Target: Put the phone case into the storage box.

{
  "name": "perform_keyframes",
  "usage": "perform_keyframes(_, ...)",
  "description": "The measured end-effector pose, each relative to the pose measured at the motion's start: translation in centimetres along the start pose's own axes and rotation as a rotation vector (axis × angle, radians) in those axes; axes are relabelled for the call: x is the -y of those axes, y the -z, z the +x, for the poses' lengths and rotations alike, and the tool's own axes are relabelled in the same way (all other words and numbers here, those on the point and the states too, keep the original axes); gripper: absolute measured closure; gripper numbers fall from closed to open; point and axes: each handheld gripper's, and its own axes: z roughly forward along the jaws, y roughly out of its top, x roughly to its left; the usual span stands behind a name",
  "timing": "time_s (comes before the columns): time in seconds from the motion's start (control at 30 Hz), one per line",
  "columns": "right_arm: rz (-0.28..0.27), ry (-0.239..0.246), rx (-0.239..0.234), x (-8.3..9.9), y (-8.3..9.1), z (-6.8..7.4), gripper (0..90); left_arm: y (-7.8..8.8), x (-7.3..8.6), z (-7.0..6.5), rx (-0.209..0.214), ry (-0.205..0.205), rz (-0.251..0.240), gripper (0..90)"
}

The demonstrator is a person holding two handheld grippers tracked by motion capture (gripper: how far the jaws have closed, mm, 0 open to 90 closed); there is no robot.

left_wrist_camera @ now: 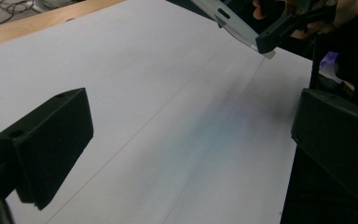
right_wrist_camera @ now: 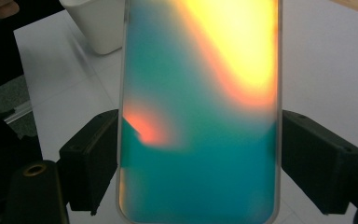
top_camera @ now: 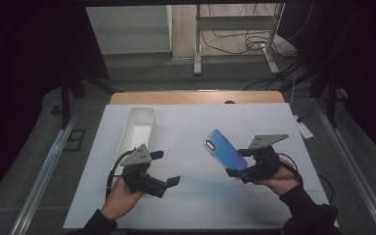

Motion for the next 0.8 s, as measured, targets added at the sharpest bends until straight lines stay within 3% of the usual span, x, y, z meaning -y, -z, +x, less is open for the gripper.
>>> perform_keyframes(0.8, -0.04, 0.018, -0.047, -0.5, 0.1, 0.9, 17.4, -2.7, -2.0, -0.2, 0.068, -0.025, 0.013, 0.0)
